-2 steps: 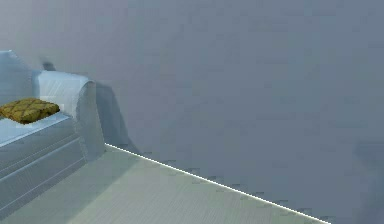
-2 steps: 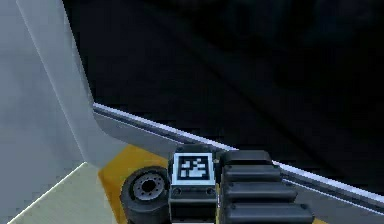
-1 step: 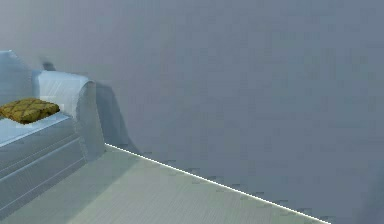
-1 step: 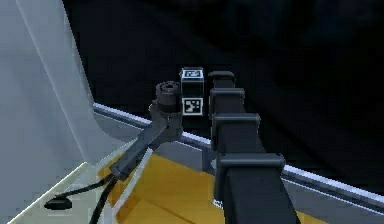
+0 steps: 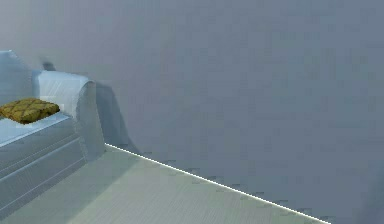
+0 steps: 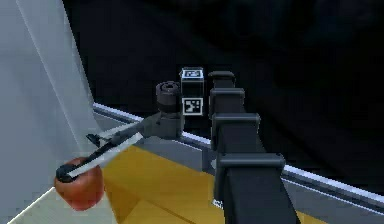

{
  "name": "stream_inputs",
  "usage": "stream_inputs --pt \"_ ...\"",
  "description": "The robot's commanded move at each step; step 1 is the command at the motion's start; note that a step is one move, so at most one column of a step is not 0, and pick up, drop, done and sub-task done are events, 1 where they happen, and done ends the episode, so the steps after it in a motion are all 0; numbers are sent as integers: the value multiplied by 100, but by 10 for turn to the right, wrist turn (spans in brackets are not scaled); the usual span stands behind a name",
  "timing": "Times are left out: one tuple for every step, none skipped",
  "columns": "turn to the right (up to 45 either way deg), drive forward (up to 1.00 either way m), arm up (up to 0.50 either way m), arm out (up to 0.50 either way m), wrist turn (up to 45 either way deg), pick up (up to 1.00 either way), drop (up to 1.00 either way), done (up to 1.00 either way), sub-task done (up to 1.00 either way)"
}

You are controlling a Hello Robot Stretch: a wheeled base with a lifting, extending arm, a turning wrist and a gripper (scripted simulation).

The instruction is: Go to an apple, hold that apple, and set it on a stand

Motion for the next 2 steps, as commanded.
stream_inputs --pt "0 0 0 0 450 0 0 0 0" --pt "0 0 0 0 450 0 0 0 0"
